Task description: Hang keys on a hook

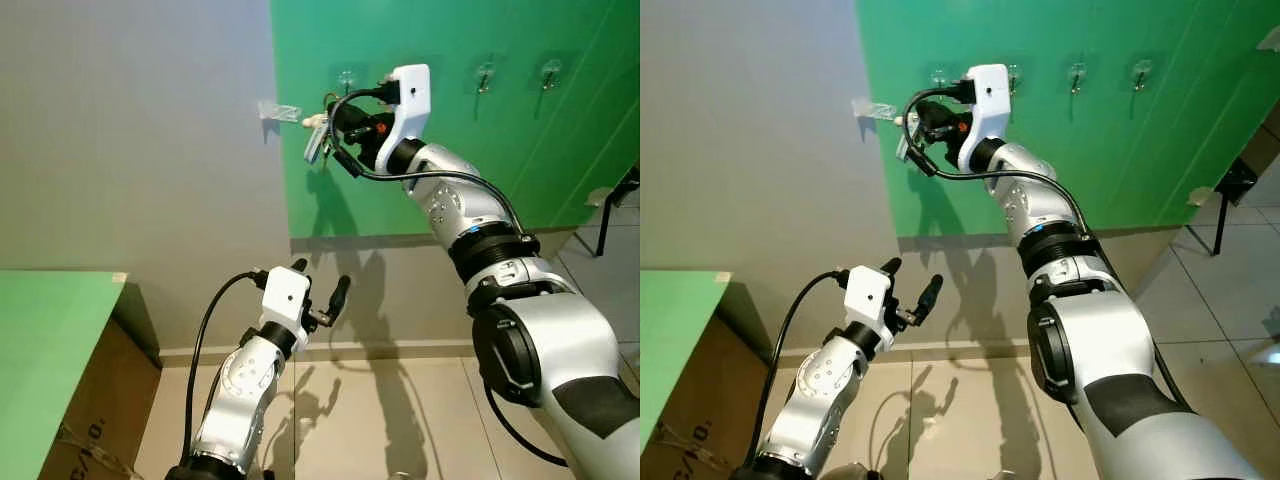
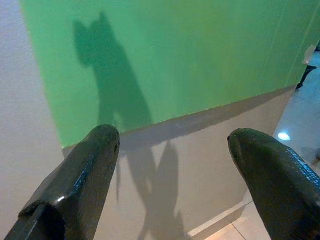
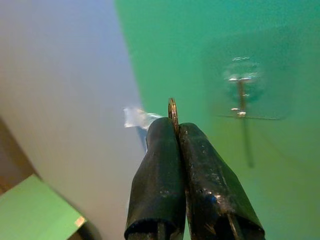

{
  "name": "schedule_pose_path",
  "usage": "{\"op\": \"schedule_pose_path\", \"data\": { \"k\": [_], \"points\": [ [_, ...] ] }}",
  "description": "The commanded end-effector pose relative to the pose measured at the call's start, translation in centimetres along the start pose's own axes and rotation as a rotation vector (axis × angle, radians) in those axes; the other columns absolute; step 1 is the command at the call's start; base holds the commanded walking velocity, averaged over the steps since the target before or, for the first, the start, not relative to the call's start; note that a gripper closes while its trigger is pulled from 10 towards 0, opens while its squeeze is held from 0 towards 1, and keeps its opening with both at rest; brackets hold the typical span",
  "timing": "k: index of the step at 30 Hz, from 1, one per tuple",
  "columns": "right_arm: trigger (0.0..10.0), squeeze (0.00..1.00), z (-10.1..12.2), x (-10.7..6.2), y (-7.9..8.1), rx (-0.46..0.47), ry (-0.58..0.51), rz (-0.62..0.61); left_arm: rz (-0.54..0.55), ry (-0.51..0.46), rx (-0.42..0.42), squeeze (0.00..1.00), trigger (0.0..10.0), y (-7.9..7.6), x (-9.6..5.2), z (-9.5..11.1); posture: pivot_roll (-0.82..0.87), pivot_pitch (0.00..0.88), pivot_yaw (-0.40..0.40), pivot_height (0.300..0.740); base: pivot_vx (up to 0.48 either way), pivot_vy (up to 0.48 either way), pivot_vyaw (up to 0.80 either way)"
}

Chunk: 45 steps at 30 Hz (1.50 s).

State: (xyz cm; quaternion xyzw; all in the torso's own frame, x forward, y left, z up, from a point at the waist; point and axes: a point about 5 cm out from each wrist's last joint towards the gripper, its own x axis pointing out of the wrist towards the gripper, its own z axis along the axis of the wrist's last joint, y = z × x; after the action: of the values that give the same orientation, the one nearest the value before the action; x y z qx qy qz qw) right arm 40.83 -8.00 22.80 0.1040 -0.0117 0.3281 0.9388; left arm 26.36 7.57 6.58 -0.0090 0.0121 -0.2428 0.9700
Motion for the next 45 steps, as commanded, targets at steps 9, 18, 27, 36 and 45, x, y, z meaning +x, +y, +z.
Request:
{"op": "schedule_pose_path", "data": {
  "k": [9,18,27,36,45],
  "points": [
    [0.0,0.00,1.93,0.18,-0.72,0.026,-0.079,-0.058,0.024,-0.003,-0.013,0.00,10.0,0.35,-0.51,0.34,-0.04,0.000,-0.001,0.740,0.000,0.000,0.00],
    [0.0,0.00,1.50,0.26,-0.82,0.130,-0.077,-0.080,0.042,0.002,-0.023,0.00,10.0,0.54,-0.64,0.38,-0.03,0.000,-0.010,0.740,0.000,0.000,0.00],
    [0.0,0.00,1.57,0.34,-0.82,0.168,-0.077,-0.082,0.052,0.004,-0.030,0.00,10.0,0.56,-0.74,0.42,-0.02,0.000,-0.014,0.740,0.000,0.000,0.00],
    [0.0,0.00,1.31,0.51,-0.58,0.220,-0.062,-0.076,0.065,0.004,-0.038,0.00,10.0,0.70,-0.73,0.55,-0.01,0.000,-0.018,0.740,0.000,0.000,0.00],
    [0.0,0.00,1.20,0.34,-0.98,0.325,-0.074,-0.105,0.075,0.007,-0.045,0.00,10.0,0.71,-0.72,0.54,-0.01,0.000,-0.021,0.740,0.000,0.000,0.00]
  ]
}}
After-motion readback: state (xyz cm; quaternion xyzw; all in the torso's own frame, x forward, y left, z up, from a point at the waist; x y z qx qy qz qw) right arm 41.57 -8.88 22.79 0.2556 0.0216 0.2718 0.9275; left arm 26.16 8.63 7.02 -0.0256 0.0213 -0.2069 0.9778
